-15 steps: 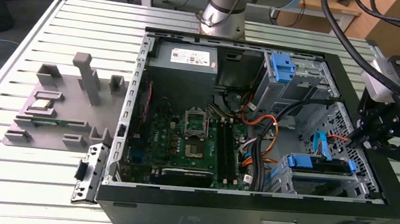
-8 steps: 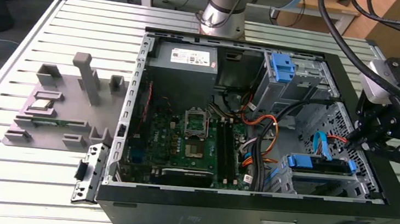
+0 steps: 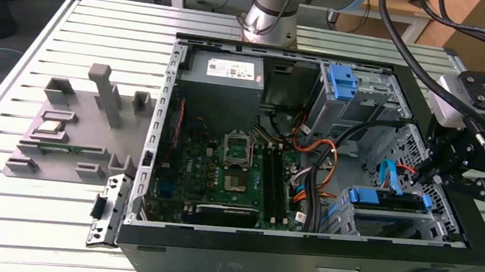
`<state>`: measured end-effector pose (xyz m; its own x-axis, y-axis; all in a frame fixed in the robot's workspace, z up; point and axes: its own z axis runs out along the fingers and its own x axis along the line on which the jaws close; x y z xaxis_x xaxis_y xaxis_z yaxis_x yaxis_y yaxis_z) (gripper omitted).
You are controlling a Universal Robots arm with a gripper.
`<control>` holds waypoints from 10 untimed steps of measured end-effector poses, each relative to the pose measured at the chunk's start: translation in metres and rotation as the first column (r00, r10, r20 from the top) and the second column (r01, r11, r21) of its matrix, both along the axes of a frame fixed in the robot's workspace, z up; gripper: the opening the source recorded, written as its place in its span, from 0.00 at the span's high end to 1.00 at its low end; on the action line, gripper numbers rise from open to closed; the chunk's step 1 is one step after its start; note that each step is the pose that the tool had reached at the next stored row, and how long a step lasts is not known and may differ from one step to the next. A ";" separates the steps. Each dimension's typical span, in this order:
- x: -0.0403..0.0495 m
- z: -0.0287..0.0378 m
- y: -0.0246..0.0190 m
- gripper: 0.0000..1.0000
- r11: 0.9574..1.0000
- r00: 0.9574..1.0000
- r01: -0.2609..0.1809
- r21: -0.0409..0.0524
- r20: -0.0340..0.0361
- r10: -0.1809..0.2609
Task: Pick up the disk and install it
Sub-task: 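Insert the second disk wire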
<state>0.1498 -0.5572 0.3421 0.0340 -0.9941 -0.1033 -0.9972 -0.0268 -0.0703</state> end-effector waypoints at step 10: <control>-0.0001 -0.0001 0.0000 0.78 1.000 1.000 0.000 0.000 0.000 0.000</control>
<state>0.1497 -0.5572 0.3420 0.0340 -0.9941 -0.1029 -0.9972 -0.0269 -0.0703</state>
